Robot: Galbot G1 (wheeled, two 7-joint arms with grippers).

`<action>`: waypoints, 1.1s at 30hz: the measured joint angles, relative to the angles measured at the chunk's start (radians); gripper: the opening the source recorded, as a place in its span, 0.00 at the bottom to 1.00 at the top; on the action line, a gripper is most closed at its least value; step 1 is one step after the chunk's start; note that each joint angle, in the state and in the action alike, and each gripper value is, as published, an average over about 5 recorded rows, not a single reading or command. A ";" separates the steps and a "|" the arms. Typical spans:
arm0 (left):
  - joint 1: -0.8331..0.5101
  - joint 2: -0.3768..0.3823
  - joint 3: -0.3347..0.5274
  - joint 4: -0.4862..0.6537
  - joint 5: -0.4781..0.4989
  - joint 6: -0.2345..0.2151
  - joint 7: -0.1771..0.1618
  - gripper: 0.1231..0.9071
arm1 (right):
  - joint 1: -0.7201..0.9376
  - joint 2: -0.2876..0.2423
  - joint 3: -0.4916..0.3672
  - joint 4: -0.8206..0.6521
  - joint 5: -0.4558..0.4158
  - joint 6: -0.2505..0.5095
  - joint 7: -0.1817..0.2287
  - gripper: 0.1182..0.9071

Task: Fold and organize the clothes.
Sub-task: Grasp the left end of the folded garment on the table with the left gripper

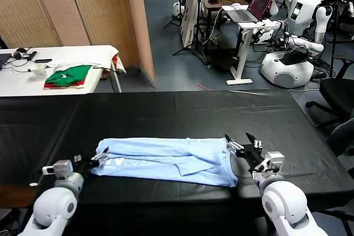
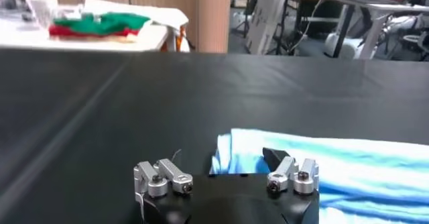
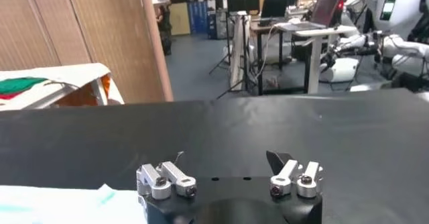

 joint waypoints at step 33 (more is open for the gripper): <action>0.010 -0.072 0.020 -0.012 0.027 0.013 0.023 0.08 | 0.020 0.023 -0.009 0.003 -0.008 0.004 0.000 1.00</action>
